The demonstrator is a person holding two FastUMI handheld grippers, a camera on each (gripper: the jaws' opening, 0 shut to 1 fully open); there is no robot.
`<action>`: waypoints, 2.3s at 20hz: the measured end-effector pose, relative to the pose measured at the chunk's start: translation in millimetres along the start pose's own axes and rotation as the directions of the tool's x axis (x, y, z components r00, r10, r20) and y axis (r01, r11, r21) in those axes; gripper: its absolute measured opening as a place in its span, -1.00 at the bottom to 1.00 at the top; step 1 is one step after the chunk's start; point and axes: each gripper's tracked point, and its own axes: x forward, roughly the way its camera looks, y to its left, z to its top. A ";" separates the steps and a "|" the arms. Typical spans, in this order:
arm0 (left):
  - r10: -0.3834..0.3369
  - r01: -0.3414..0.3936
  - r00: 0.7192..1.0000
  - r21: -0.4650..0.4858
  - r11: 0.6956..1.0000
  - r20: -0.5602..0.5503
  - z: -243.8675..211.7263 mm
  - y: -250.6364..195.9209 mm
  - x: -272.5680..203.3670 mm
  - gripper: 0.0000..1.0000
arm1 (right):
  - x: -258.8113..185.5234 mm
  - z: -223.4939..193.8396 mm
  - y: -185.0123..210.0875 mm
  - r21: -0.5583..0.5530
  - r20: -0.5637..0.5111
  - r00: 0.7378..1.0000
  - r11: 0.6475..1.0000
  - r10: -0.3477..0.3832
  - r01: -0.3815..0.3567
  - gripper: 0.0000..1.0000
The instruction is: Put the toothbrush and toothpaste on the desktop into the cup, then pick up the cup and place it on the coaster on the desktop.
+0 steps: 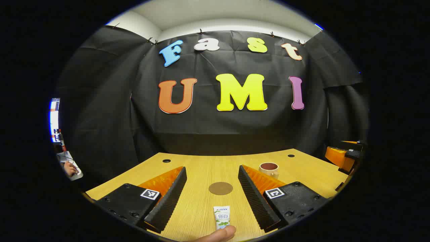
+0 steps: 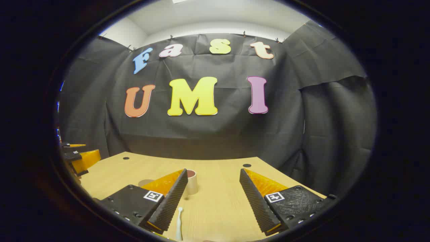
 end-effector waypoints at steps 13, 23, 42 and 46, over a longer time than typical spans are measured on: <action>-0.016 0.016 1.000 0.005 1.000 -0.021 -10.9 -3.2 -1.2 0.96 | 1.5 -10.2 9.4 -0.011 -0.018 1.000 1.000 0.014 -0.015 0.89; -0.025 0.026 0.999 0.020 0.999 -0.032 -21.7 -7.9 0.2 0.96 | 18.1 -73.8 31.0 -0.033 -0.151 0.987 0.998 0.053 -0.059 0.89; -0.006 0.004 0.988 -0.012 1.000 -0.157 -70.2 11.0 11.3 0.96 | 21.5 -222.2 97.6 0.040 -0.584 0.795 0.984 0.163 -0.172 -0.31; -0.002 -0.001 0.983 -0.019 1.000 -0.182 -76.7 13.7 12.8 0.96 | 24.0 -222.7 97.1 0.057 -0.588 0.789 0.983 0.175 -0.175 -0.83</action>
